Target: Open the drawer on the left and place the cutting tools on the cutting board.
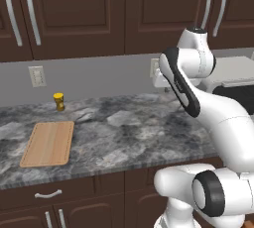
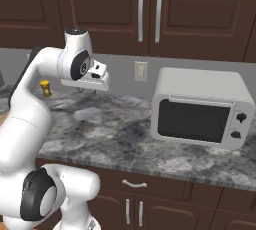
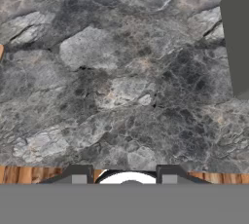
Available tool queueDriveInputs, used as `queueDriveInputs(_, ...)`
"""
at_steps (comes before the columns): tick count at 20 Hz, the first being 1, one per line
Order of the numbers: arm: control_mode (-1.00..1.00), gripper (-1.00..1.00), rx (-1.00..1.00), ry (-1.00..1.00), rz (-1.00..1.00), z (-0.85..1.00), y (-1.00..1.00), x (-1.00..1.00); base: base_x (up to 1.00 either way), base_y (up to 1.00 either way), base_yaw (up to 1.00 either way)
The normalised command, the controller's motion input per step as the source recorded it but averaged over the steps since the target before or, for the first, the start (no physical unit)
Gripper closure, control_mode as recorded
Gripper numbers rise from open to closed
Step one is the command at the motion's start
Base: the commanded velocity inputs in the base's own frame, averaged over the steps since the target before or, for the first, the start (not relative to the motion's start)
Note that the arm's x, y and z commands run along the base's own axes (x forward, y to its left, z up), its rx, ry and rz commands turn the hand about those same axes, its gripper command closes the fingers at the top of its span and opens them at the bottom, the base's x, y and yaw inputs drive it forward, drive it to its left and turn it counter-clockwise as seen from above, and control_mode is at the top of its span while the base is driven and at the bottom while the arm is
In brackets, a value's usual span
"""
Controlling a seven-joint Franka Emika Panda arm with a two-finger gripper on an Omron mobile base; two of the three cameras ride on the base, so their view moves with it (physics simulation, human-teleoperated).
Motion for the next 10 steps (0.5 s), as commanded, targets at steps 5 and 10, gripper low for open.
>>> queueDriveInputs(5, -1.0, -1.0, 0.0, -0.01, 0.0, 0.0, 0.0, -0.03, 0.0, 0.0, 0.0)
queueDriveInputs(10, -1.0, -1.0, 0.0, -0.1, 0.0, 0.0, 0.0, -0.23, 0.0, 0.0, 0.0)
